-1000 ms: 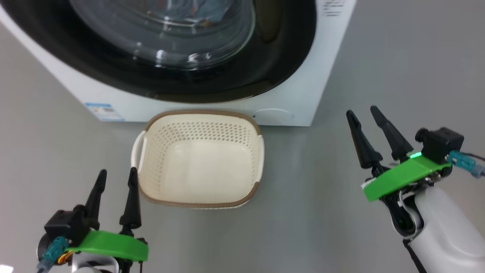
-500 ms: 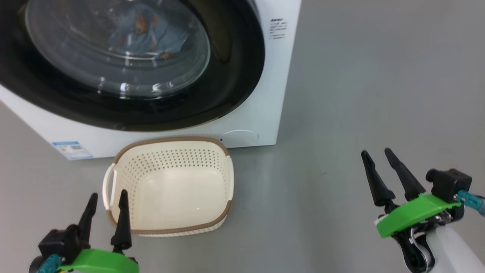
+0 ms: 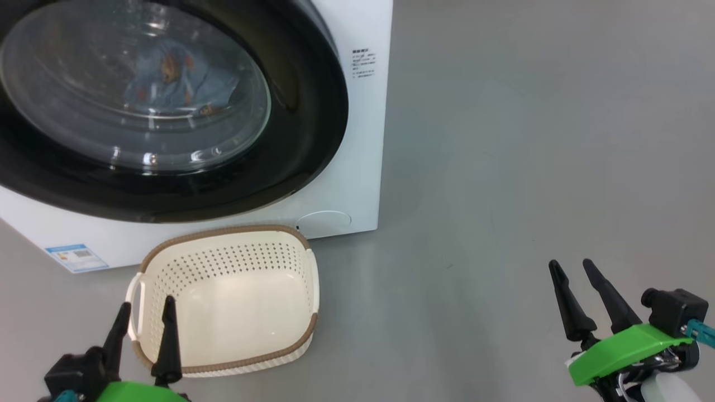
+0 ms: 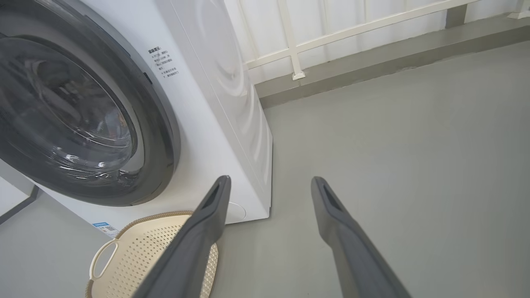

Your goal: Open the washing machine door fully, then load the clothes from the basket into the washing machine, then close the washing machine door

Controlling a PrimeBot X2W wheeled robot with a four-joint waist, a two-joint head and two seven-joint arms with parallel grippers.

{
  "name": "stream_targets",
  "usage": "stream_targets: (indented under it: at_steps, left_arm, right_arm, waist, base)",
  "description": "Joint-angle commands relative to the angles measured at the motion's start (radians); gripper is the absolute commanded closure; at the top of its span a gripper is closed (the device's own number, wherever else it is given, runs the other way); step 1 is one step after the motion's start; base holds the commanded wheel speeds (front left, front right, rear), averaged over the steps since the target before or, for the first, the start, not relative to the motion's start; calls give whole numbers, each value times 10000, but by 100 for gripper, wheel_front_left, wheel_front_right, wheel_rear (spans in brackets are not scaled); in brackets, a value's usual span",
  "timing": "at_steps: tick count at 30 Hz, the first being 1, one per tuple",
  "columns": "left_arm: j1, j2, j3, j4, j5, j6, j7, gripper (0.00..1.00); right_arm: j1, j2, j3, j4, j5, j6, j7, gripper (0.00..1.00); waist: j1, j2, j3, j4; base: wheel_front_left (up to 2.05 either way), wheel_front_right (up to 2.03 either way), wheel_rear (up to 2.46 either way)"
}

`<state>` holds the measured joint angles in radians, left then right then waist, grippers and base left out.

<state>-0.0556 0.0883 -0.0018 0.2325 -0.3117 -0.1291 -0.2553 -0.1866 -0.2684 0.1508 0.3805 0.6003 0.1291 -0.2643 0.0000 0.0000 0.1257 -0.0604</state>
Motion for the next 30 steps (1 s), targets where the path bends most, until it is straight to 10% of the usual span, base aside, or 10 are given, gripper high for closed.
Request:
stream_targets:
  at_steps: [1, 28, 29, 30]
  left_arm:
    - [40, 267, 391, -171, -3, -15, -65, 0]
    - [389, 189, 574, -131, -4, -15, -65, 0]
    - [418, 11, 210, 80, -10, 0, 1, 100]
    - [415, -28, 196, 163, -19, 2, 5, 100]
  right_arm:
    - [166, -81, 117, -261, -128, 16, 25, 0]
    - [548, 51, -129, -369, -236, 16, 25, 0]
    - [456, 167, -331, -96, -18, 0, 75, 100]
    - [457, 200, -328, -16, 9, 0, 77, 100]
  waist:
    - [0, 0, -97, -94]
    - [0, 0, -366, -73]
    - [0, 0, -366, -72]
    - [0, 0, -367, -72]
  base:
    - [0, 0, 0]
    - [0, 0, 0]
    - [0, 0, 0]
    - [0, 0, 0]
